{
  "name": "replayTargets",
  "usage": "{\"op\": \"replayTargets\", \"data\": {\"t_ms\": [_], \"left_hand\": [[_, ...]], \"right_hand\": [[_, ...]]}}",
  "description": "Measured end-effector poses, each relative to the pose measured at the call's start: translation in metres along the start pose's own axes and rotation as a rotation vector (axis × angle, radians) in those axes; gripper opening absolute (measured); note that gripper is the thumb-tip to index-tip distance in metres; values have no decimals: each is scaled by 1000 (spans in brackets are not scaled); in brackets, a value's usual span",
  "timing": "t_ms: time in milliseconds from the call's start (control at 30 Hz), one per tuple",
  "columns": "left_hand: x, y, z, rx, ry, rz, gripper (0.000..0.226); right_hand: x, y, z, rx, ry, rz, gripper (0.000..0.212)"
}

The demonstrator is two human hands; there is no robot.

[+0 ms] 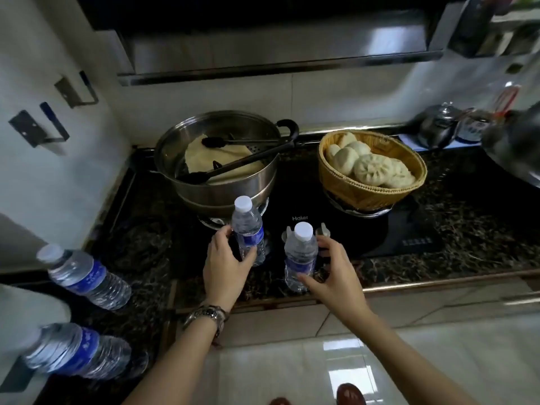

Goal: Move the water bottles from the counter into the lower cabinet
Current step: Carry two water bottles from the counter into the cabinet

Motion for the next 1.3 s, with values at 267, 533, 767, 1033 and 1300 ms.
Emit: {"op": "replayTargets", "data": {"t_ms": [267,533,767,1033,1300], "left_hand": [[-10,-12,-20,225,-11,36,75],[-14,-13,-46,391,1,80,83],[-21,-17,-53,439,-10,70,83],[-17,-18,-41,407,-14,104,81],[3,-16,-12,266,-35,49,84]], "right_hand": [[-3,7,-18,-140,108,-121,73],[-3,17,-29,-275,115,-175,73],[-4,18,-41,-371,101,-213,66],[-10,18,-47,-347,136,-193,69],[-9,24,-55,-297,133,-193,80]]}}
Point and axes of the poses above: each hand's wrist, its own x-axis away from the middle knuckle, its own z-axis out of the back of the hand, y = z × x, the point moved 6 cm from there along -x, towards the middle knuckle, and after that the axes turned 4 degrees about z, right-handed, at the moved point
